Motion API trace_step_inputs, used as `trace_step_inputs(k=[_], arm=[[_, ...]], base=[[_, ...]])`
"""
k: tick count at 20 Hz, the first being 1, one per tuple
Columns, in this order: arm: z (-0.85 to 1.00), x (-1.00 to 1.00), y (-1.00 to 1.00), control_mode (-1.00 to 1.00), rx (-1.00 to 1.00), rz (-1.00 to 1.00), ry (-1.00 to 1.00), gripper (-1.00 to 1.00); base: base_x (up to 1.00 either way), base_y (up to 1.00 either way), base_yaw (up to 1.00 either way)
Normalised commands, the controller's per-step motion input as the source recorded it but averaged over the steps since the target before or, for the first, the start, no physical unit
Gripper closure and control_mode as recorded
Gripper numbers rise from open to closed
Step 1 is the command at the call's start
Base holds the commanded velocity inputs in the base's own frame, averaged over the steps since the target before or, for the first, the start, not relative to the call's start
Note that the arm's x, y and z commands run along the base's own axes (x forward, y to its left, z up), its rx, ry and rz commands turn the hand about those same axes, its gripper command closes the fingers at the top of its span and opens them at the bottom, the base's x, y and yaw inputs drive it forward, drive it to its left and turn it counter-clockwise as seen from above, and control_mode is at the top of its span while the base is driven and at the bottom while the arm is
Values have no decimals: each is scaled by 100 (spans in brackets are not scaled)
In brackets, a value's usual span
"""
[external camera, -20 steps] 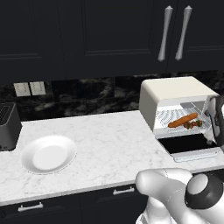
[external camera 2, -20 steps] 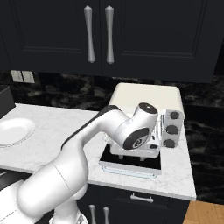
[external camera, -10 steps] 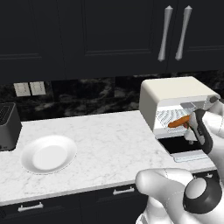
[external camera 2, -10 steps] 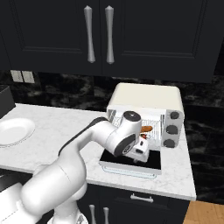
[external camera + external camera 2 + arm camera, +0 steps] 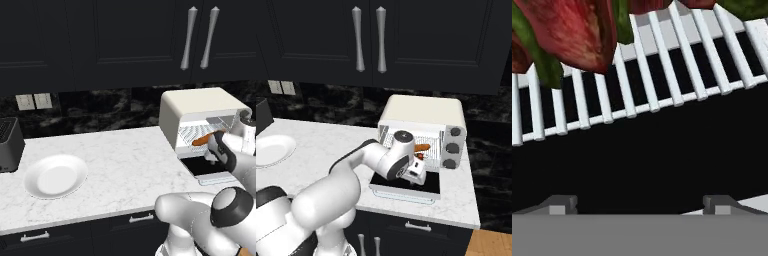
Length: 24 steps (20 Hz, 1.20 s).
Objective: Pick up the kebab skewer and baguette bread, and place them inside the toaster oven. Close the toaster oven door and start by setting the timer.
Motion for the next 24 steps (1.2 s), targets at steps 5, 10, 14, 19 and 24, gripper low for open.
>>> trace_step_inputs(k=[5, 10, 14, 19, 24], arm=[[-32, 46, -11, -100, -1, -12, 0, -100], [-27, 49, -13, -100, -4, -21, 0, -100], [1, 69, -22, -100, 0, -24, 0, -100], [16, 64, -25, -100, 0, -24, 7, -100], [5, 24, -21, -100, 10, -17, 9, -100]], base=[[0, 0, 0], [0, 0, 0], [0, 0, 0], [0, 0, 0], [0, 0, 0]])
